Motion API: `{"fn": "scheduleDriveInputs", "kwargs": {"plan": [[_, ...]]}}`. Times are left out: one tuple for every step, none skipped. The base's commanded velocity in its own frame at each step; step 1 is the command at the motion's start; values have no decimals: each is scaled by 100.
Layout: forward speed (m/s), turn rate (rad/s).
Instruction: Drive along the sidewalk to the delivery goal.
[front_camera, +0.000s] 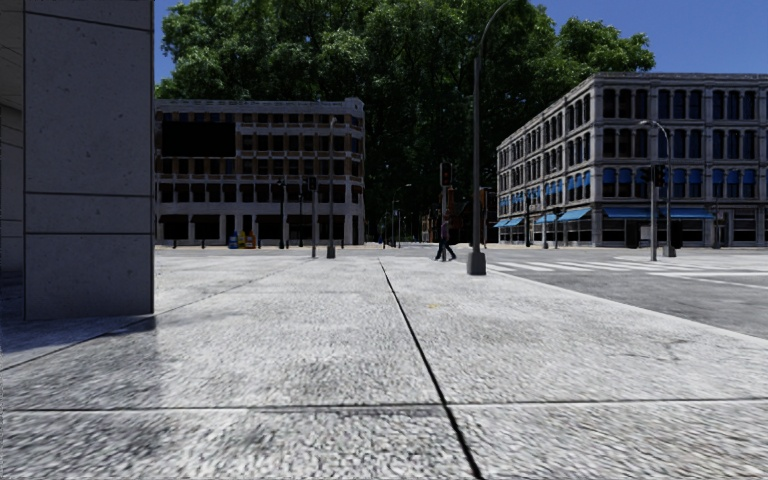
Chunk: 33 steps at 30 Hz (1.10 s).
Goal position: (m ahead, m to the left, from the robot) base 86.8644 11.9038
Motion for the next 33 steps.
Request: {"fn": "scheduleDriveInputs", "kwargs": {"plan": [[200,0],[200,0],[200,0],[200,0],[200,0],[200,0],[200,0],[200,0],[200,0],[200,0],[200,0],[200,0],[200,0],[200,0],[200,0],[200,0],[200,0],[200,0],[200,0],[200,1],[200,2],[200,6],[200,7],[200,8],[200,8],[200,8],[200,8],[200,8],[200,8],[200,2],[200,0],[200,0],[200,0]]}}
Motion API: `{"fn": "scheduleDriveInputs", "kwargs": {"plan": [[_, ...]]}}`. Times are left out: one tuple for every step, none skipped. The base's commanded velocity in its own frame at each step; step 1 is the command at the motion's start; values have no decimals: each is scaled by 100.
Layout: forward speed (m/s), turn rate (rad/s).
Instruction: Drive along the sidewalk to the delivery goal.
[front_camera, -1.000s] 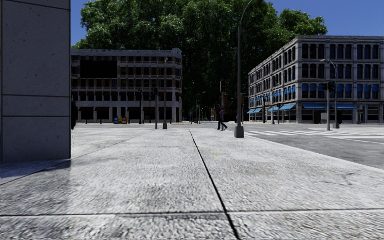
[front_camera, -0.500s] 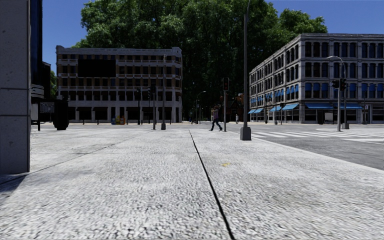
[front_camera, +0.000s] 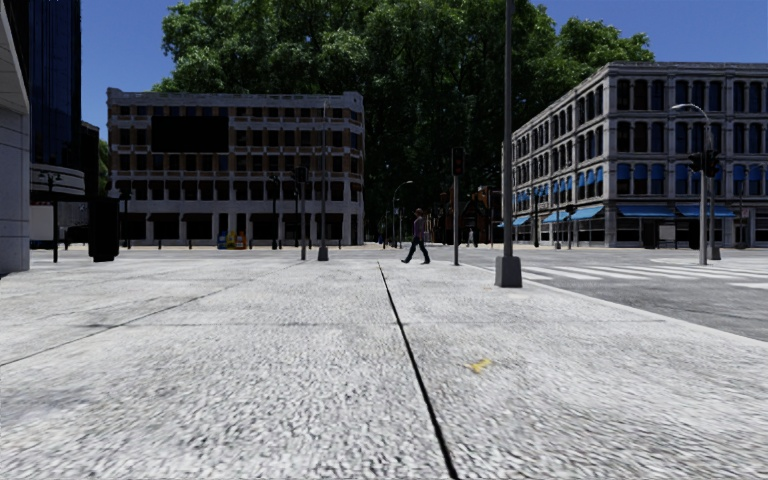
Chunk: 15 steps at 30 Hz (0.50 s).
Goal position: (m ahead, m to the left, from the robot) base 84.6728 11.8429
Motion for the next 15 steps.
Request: {"fn": "scheduleDriveInputs", "kwargs": {"plan": [[200,0],[200,0],[200,0],[200,0],[200,0],[200,0],[200,0],[200,0],[200,0],[200,0],[200,0],[200,0],[200,0],[200,0],[200,0]]}}
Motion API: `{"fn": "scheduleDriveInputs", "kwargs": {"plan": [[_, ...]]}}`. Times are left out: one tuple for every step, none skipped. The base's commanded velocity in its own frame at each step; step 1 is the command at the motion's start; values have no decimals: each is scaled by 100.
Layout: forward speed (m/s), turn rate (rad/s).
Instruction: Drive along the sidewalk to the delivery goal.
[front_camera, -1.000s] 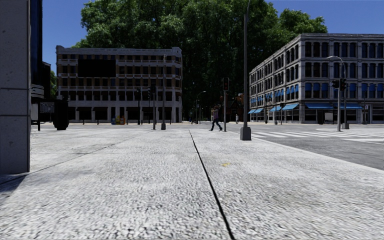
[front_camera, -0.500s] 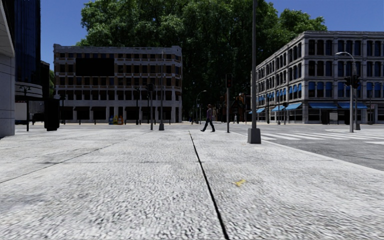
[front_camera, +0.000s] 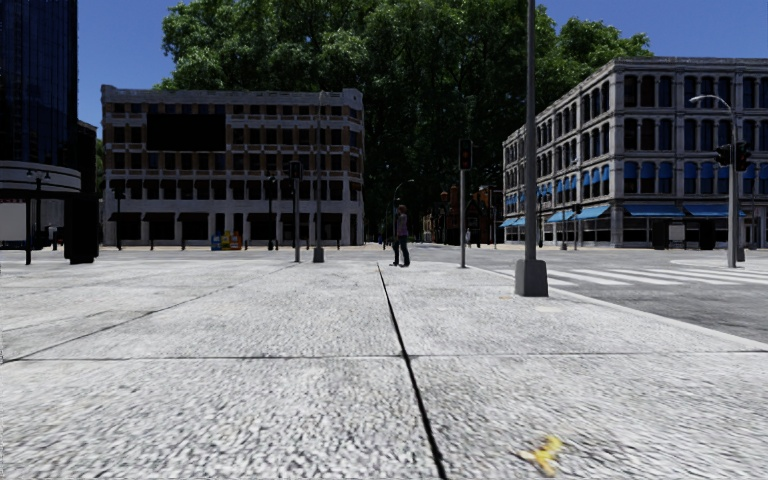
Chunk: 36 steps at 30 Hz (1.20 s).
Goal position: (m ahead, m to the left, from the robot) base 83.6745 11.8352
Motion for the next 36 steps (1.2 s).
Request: {"fn": "scheduleDriveInputs", "kwargs": {"plan": [[200,0],[200,0],[200,0],[200,0],[200,0],[200,0],[200,0],[200,0],[200,3],[200,13],[200,17],[200,19],[200,19],[200,19],[200,19],[200,11],[200,5],[200,2],[200,2],[200,2],[200,2],[200,1],[200,1],[200,1],[200,1],[200,1],[200,1],[200,1],[200,1],[200,1],[200,2],[200,16],[200,27],[200,32],[200,32],[200,33]]}}
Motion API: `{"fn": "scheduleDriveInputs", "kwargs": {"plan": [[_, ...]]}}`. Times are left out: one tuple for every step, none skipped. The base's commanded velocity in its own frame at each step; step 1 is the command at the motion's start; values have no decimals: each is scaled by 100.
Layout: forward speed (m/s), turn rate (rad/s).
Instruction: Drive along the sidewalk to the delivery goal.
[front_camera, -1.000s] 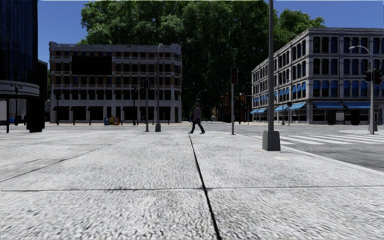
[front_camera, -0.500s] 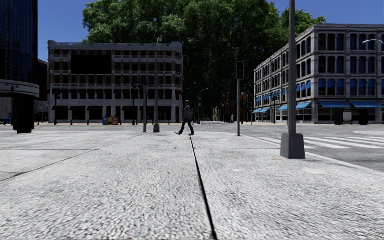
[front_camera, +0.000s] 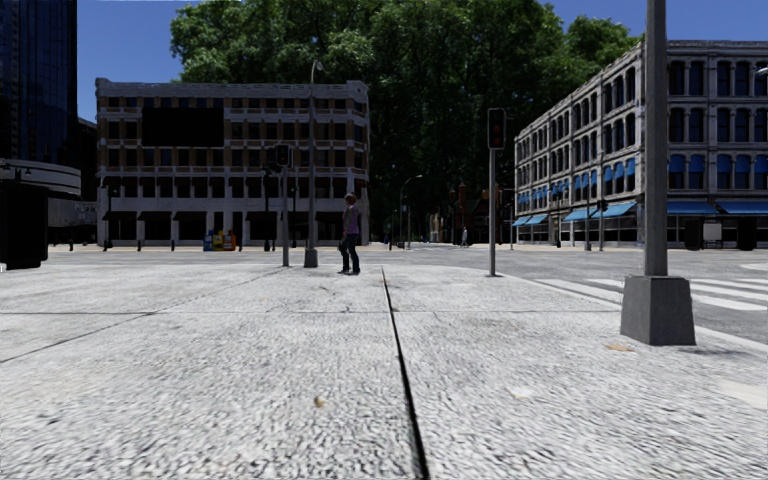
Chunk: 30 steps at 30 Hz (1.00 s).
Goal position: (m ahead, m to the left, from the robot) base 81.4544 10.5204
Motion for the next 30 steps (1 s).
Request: {"fn": "scheduleDriveInputs", "kwargs": {"plan": [[200,33],[200,27],[200,19],[200,7],[200,2],[200,0],[200,0],[200,0],[200,0],[200,0],[200,0],[200,0],[200,0],[200,0],[200,0],[200,0],[200,0],[200,0],[200,0],[200,0],[200,0],[200,0],[200,0],[200,0],[200,0],[200,0],[200,0],[200,0],[200,0],[200,0]]}}
